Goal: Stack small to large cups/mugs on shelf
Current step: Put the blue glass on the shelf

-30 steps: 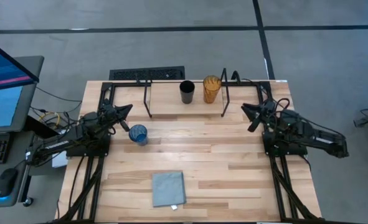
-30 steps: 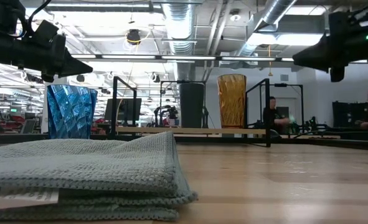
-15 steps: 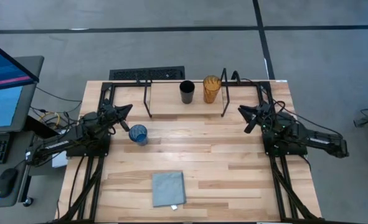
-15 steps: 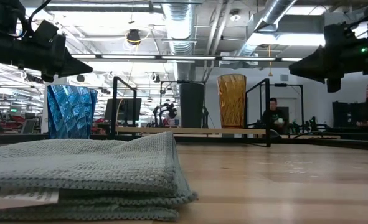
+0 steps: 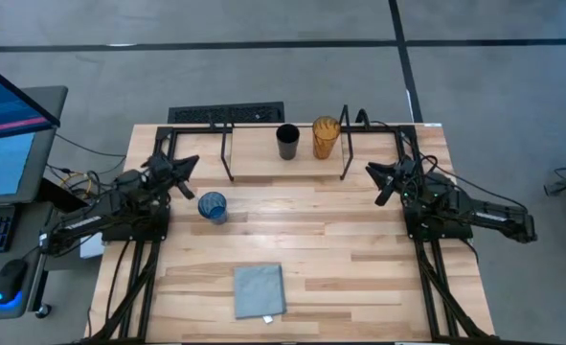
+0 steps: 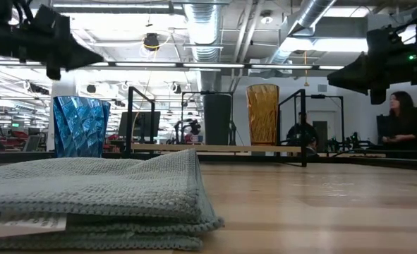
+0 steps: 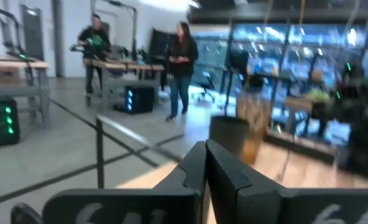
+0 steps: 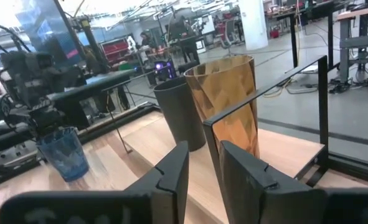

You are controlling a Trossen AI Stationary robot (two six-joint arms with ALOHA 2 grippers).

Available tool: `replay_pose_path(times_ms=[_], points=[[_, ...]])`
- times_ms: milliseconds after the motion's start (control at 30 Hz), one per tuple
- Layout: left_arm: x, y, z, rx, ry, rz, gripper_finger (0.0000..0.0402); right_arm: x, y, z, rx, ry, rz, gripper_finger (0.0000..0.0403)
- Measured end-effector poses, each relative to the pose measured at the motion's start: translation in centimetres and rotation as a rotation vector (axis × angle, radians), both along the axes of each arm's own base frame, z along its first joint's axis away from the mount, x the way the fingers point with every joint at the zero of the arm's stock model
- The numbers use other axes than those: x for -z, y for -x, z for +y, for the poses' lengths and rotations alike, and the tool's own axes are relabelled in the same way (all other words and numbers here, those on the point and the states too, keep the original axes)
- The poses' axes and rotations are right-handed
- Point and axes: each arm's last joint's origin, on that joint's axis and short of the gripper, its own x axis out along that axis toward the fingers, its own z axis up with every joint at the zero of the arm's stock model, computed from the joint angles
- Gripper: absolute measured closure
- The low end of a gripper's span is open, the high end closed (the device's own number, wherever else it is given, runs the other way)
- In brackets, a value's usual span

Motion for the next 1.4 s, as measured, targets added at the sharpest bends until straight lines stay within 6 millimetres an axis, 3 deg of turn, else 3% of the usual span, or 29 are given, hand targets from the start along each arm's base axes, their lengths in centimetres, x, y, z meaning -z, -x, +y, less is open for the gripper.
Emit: replay_pose_path(times_ms=[167, 533, 1200, 1300, 1400], points=[[-1.4, 0.5, -0.1, -0.037, -0.010, -0.054, 0.0401, 0.0, 0.0, 0.0, 0.000, 0.000, 0.001, 0.0290], [-1.4, 0.6, 0.1, -0.095, 0.060, -0.103, 0.0398, 0.0, 0.0, 0.0, 0.000, 0.001, 0.002, 0.0290], [-1.0, 0.6, 0.1, -0.112, 0.127, -0.116, 0.0290, 0.0, 0.0, 0.0, 0.001, 0.001, 0.002, 0.0290], [-1.0, 0.4, -0.1, 0.009, 0.189, -0.163, 0.0290, 0.0, 0.0, 0.0, 0.001, 0.001, 0.002, 0.0290], [-0.8, 0.0, -0.6, 0.208, 0.151, -0.092, 0.0290, 0.0, 0.0, 0.0, 0.001, 0.001, 0.002, 0.0290]])
